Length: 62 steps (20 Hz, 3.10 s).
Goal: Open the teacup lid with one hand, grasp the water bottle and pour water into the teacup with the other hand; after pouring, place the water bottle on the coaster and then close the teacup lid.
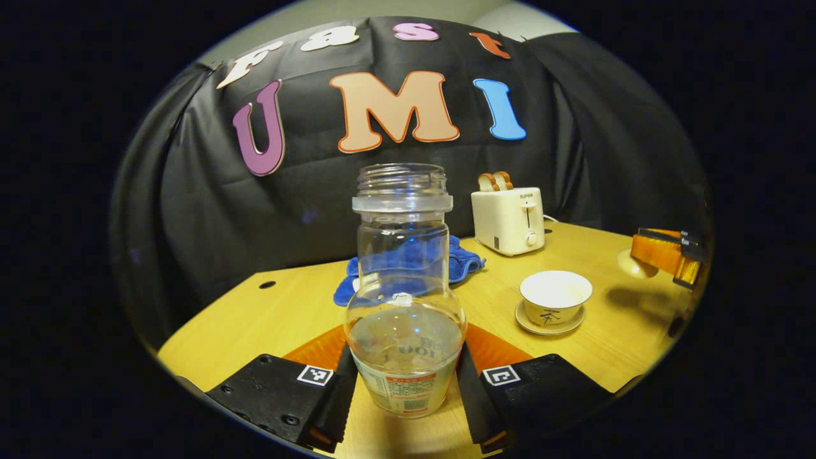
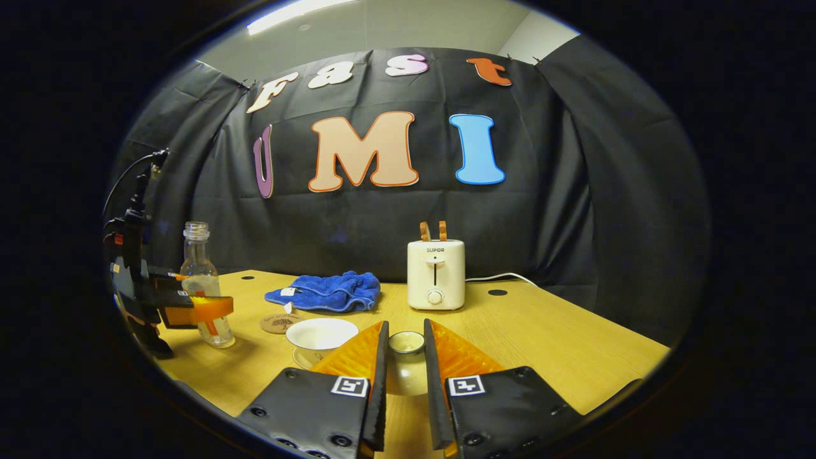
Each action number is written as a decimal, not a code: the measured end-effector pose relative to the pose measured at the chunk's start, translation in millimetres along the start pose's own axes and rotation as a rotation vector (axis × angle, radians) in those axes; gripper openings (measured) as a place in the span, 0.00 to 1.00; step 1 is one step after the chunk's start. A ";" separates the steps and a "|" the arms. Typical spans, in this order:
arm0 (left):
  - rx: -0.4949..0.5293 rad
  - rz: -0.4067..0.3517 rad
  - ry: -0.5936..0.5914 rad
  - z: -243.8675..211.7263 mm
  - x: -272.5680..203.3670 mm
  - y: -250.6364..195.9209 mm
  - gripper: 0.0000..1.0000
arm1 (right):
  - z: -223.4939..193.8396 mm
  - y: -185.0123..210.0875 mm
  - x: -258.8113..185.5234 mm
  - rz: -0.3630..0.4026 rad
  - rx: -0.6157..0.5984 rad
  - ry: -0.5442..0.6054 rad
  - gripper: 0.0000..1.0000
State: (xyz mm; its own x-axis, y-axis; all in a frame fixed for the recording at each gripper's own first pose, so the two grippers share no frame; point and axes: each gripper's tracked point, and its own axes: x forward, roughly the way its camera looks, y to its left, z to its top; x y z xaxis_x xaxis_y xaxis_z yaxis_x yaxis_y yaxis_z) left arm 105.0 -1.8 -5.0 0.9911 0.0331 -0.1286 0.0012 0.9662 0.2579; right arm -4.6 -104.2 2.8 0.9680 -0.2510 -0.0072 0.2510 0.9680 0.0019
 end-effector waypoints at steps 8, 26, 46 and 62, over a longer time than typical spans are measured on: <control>0.508 0.145 0.042 21.6 30.3 27.1 0.70 | 1.0 -17.7 -4.2 -0.030 -0.002 -0.001 0.31; 1.259 0.189 0.057 32.0 54.7 15.8 0.70 | 0.4 -29.5 -3.6 -0.050 -0.001 0.006 0.31; 1.518 0.215 0.035 50.0 55.3 5.7 0.70 | 1.4 -30.5 -3.9 -0.049 -0.002 0.001 0.31; 1.679 0.234 -0.020 80.5 54.4 -6.9 0.69 | 1.6 -32.1 -3.2 -0.050 -0.003 -0.003 0.31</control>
State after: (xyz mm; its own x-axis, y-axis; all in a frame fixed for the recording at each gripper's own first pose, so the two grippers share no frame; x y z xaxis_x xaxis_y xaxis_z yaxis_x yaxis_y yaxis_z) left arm 169.6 -27.2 63.4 0.9919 0.1099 0.0643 -0.0185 -0.3753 0.9267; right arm -15.7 -134.4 4.4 0.9543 -0.2988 -0.0038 0.2988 0.9543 -0.0018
